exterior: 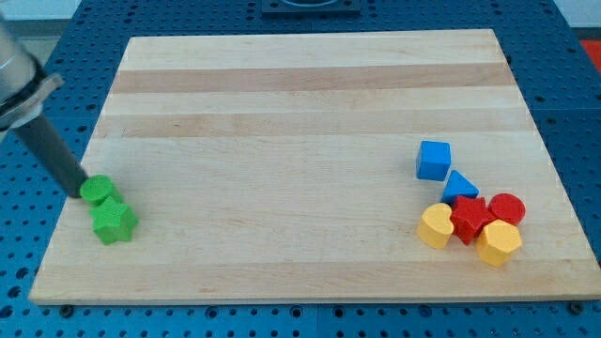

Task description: Separate the green circle from green star

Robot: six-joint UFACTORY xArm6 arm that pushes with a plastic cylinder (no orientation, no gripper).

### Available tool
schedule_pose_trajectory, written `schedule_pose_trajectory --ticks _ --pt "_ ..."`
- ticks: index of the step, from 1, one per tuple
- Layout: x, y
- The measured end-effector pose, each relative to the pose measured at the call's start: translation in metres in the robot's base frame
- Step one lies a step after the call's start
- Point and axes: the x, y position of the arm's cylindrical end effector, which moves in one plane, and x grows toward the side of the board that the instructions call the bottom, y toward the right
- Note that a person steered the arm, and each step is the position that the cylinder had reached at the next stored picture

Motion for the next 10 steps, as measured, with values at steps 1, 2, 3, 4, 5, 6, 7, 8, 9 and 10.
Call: schedule_pose_trajectory --ticks 1,2,3,4,5,6,7,8,9,10 --pt "-0.001 0.019" --pt "-0.001 0.045" --pt "-0.014 0.069" --pt "-0.025 0.065" --pt "-0.046 0.04" --pt "-0.046 0.007" --pt "-0.034 -0.023" --pt "0.048 -0.023" --pt "0.131 0.006" --pt "0.133 0.025"
